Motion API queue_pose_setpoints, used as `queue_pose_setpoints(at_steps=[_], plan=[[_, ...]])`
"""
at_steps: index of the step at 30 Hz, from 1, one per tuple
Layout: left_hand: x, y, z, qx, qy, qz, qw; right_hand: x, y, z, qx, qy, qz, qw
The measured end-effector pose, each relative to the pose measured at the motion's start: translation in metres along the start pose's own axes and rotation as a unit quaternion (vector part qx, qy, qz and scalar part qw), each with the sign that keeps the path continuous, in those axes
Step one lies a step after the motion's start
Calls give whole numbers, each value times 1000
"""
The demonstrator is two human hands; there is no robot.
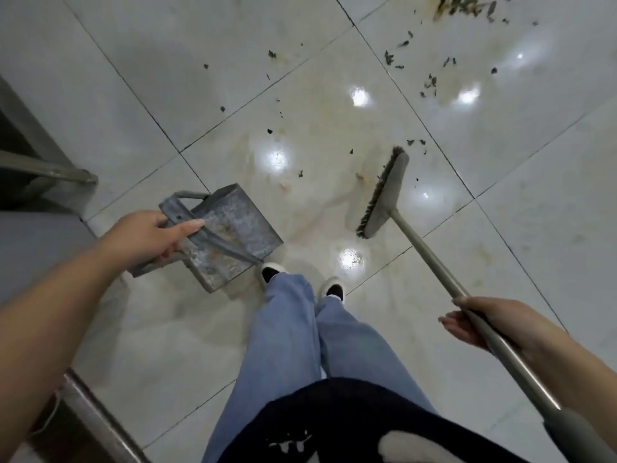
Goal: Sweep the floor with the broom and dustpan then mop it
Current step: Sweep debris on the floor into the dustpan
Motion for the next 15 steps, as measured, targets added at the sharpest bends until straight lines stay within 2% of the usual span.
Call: queue_pose_setpoints(at_steps=[4, 7, 13, 15], plan=[[-14, 10, -36, 39, -37, -2, 999, -31, -14, -11, 21, -26, 4, 999], [-24, 15, -66, 69, -77, -8, 995, -28, -29, 1, 23, -30, -1, 999], [-63, -24, -92, 82, -50, -30, 995, 27, -64, 48, 55, -29, 0, 998], [-77, -46, -95, 77, -42, -39, 995, 54, -71, 65, 66, -75, 19, 995]])
Point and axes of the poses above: each hand's wrist, its own y-axis away from the middle knuckle, its own x-axis out of the palm, z = x × y, the point moved 4 cm from there along -y, towards the middle knuckle, and after that the axes turned 11 degrees about -y, right-handed, at the moved point
